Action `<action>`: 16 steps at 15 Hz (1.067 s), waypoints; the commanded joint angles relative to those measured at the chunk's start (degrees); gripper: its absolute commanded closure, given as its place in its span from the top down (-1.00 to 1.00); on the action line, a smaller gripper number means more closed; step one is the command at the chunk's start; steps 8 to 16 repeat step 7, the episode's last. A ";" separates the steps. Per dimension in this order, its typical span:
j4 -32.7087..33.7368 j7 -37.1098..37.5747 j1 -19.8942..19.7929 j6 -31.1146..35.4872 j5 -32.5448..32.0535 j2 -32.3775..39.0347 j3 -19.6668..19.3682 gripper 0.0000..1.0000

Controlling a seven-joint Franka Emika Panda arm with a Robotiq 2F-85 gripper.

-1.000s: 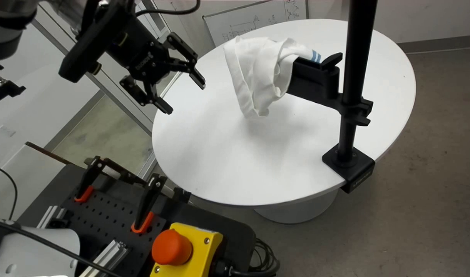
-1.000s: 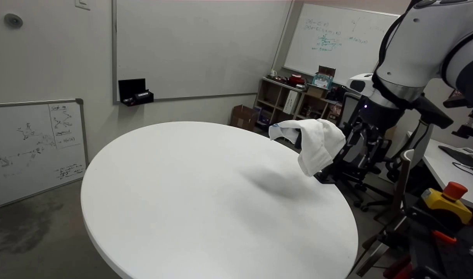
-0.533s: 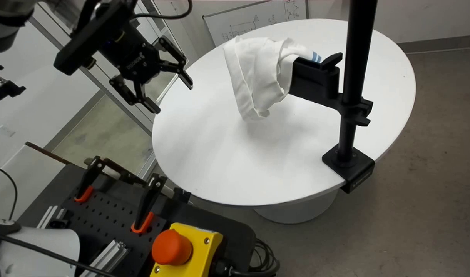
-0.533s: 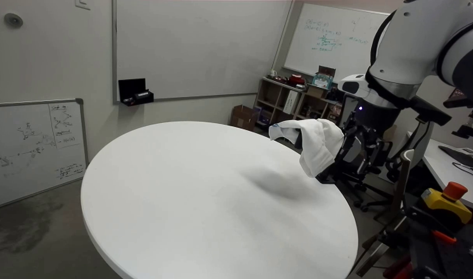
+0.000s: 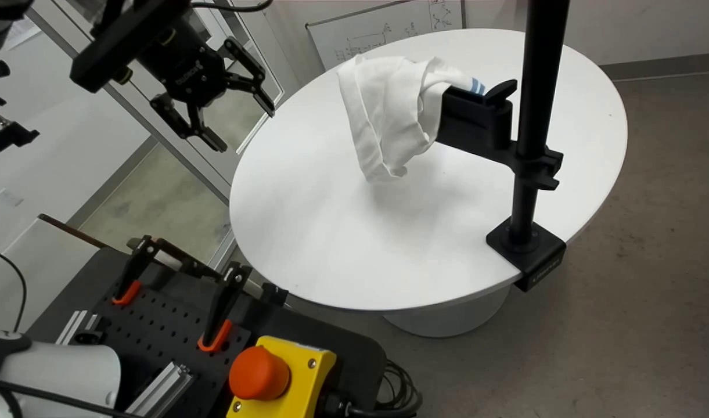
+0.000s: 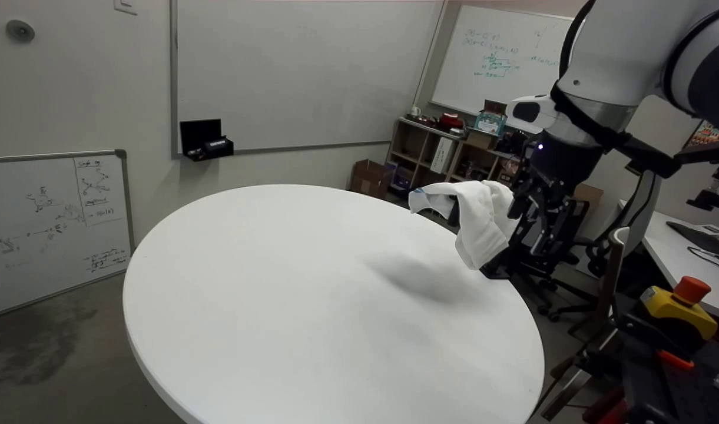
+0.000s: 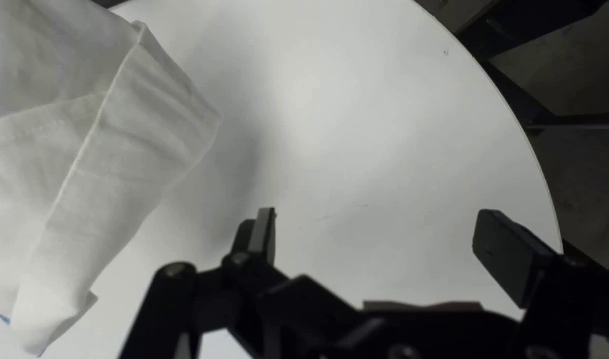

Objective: Pick up the towel and put it on the black object

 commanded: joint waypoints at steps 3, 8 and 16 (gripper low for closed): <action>-0.07 -1.05 -13.89 0.44 1.53 1.07 13.95 1.00; -0.07 -1.02 -14.01 0.42 1.48 1.15 14.12 1.00; -0.07 -1.02 -14.01 0.42 1.48 1.15 14.12 1.00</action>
